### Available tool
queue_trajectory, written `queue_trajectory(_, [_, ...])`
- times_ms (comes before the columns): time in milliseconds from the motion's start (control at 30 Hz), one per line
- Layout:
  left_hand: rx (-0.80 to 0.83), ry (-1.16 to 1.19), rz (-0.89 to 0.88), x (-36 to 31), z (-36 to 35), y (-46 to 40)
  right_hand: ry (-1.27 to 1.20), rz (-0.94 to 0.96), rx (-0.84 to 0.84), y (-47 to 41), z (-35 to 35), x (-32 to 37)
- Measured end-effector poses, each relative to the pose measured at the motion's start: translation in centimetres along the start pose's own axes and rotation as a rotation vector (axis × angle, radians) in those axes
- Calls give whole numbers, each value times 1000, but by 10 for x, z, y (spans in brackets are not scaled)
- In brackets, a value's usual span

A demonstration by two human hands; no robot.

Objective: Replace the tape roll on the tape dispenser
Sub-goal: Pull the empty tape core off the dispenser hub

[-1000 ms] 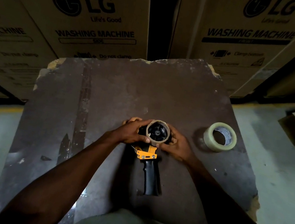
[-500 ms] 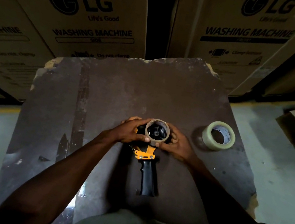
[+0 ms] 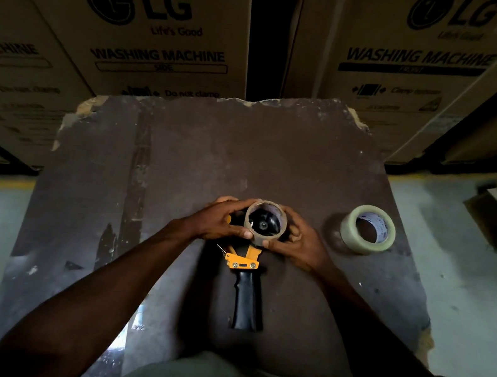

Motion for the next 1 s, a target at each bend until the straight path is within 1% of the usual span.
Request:
queue_trajectory(167, [-7, 82, -46, -11, 2, -2, 0, 12, -44, -2, 4, -1])
queue_trajectory(333, [-69, 17, 27, -18, 7, 4, 69, 16, -80, -5, 7, -3])
queue_trajectory(400, [-86, -4, 32, -20, 9, 7, 132, 17, -88, -5, 8, -2])
queue_trajectory(500, [-109, -49, 43, -29, 8, 12, 306, 56, -174, -4, 11, 2])
queue_trajectory(567, [-140, -55, 17, -38, 6, 20, 375, 101, -216, 0, 13, 3])
queue_trajectory(667, [-194, 20, -8, -39, -2, 27, 414, 164, -235, 10, 14, 4])
queue_trajectory(800, [-286, 137, 27, -31, -15, 39, 437, 182, -277, 37, 25, -5])
queue_trajectory(933, [-376, 100, 39, -26, -30, 56, 491, 200, -345, 75, 44, -16])
queue_trajectory(1000, [-406, 87, 25, -22, -38, 62, 487, 169, -392, 94, 55, -26])
Point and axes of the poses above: each hand's wrist, its own y-axis away from the middle knuckle, its own z-axis out of the back of the hand, x = y × z, the point moved 3 cm from there along -y, towards the middle knuckle, and after that the axes turned 1 degree about -y, right-handed, at the moved point
